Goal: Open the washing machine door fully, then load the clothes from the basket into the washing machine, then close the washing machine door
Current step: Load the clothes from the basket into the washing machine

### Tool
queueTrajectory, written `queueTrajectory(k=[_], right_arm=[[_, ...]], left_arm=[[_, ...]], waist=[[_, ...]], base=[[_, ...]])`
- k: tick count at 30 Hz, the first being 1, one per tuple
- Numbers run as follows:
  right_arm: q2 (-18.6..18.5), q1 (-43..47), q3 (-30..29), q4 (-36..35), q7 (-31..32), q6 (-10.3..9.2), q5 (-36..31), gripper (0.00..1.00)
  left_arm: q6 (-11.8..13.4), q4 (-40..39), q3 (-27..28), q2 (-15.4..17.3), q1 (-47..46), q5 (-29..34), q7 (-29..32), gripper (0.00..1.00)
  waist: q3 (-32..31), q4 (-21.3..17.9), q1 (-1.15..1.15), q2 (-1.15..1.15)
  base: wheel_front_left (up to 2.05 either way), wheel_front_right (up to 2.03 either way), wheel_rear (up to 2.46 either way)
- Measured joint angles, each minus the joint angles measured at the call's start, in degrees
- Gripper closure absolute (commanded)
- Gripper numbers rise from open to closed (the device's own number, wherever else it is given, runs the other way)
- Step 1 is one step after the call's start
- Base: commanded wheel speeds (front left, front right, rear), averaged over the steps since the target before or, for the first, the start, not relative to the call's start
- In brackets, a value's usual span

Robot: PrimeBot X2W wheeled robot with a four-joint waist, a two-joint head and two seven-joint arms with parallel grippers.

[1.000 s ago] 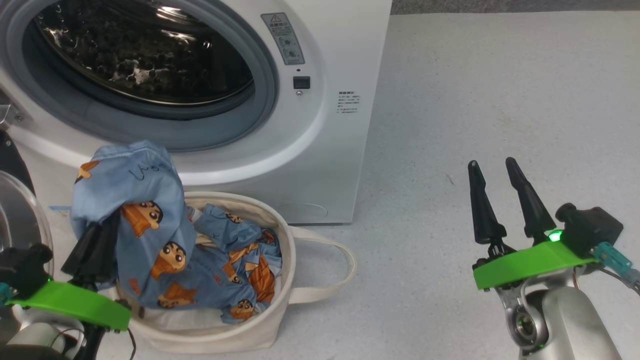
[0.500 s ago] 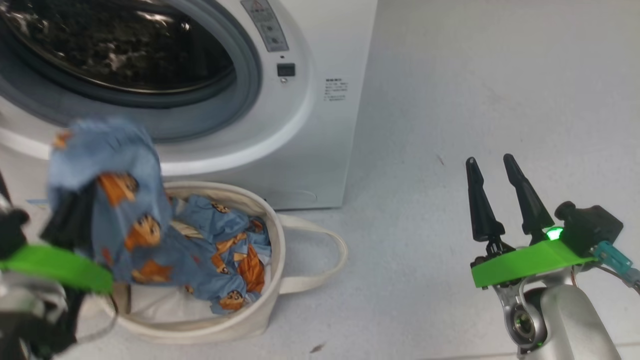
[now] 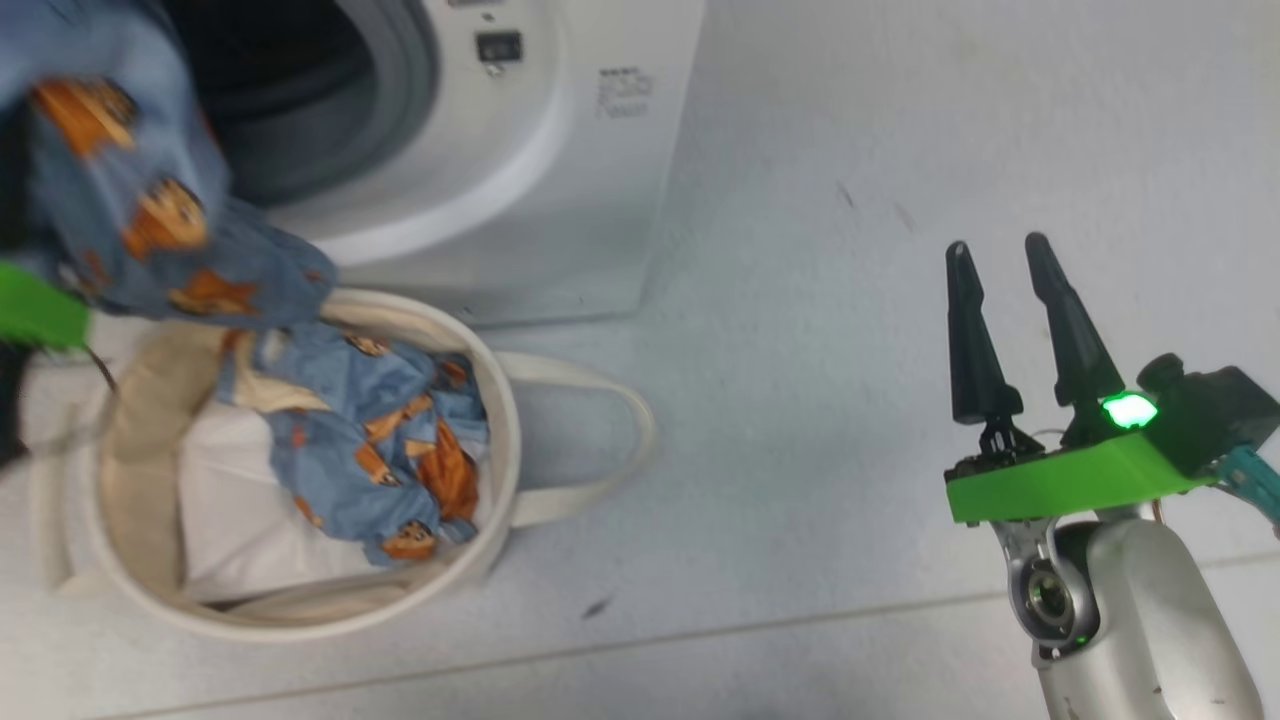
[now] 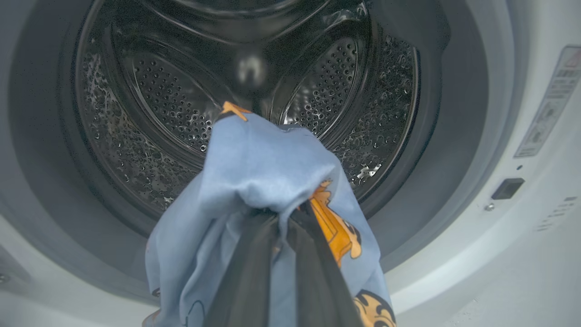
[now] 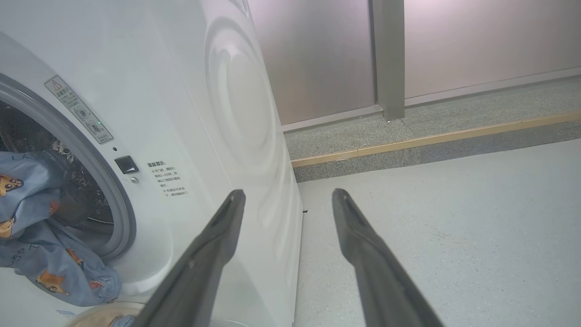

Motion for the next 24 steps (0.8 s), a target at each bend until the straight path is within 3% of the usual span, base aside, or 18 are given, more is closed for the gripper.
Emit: queueTrajectory(k=[9,19,24], right_arm=[[0.0,-1.3,0.1,-1.0,-1.6,0.00,0.9,0.00],[0.0,-3.2,0.2,-1.8,-2.2,0.00,1.7,0.00],[0.0,-3.2,0.4,-1.9,-2.2,0.00,1.6,0.00]], left_arm=[[-1.7,10.3,-0.4,1.8,-15.4,-1.0,2.1,1.00],[-1.8,15.3,-9.1,2.9,-26.4,-4.8,2.9,1.00],[-1.8,18.1,-12.5,3.3,-32.9,-5.6,-0.7,1.00]], waist=[[8.6,-3.6,0.01,0.00],[14.2,-5.8,0.01,0.00],[15.6,-6.2,0.00,0.00]], base=[[0.00,0.00,0.00],[0.00,0.00,0.00],[0.00,0.00,0.00]])
